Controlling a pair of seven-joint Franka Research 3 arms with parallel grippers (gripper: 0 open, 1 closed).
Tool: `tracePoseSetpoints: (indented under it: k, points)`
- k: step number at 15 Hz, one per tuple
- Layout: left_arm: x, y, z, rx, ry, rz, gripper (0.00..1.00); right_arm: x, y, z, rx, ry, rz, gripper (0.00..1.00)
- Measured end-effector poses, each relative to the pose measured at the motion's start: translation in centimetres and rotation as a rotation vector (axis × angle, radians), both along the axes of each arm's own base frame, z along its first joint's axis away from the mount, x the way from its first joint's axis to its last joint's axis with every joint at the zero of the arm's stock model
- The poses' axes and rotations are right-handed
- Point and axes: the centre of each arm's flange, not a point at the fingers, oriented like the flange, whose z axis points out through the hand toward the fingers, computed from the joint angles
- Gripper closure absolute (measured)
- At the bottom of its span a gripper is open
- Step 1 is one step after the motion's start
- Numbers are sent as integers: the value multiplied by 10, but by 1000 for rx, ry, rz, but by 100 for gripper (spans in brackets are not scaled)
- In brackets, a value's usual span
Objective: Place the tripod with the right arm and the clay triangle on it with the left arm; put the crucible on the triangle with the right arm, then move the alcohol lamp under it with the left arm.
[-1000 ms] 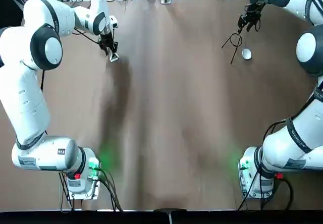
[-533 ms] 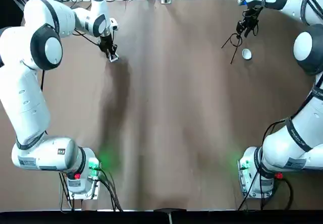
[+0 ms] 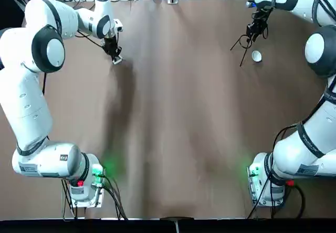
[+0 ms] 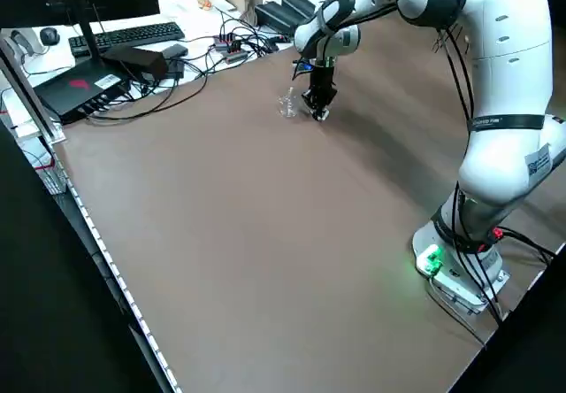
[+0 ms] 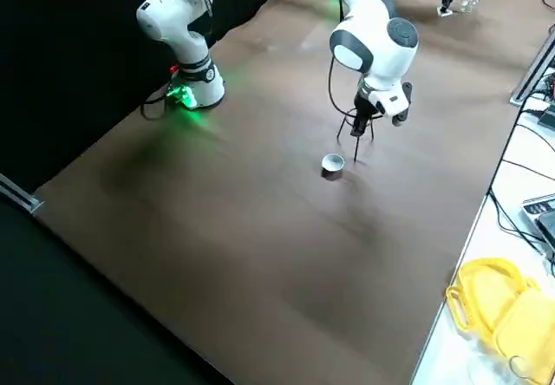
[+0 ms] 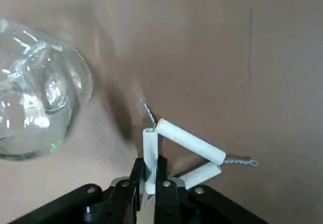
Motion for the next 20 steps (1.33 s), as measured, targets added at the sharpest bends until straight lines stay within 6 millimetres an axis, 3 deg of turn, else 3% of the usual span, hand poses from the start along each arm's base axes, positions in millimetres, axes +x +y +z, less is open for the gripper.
tracePoseSetpoints:
  k: [1,5,9,13,16,20]
  points:
    - [0,0,0,1,-2,7,87,0,-1,0,0,0,-1,69]
    - [9,2,17,-3,-36,35,87,0,-1,0,0,0,-1,78]
    - [15,3,60,-30,-43,82,87,-1,2,-1,-9,11,-40,93]
    - [21,-4,110,-77,-30,135,87,-5,16,4,-22,57,-76,92]
    - [26,-7,137,-109,-26,164,87,-9,59,36,-57,86,-149,92]
    - [29,-11,167,-180,-43,210,87,-28,154,80,-113,74,-260,92]
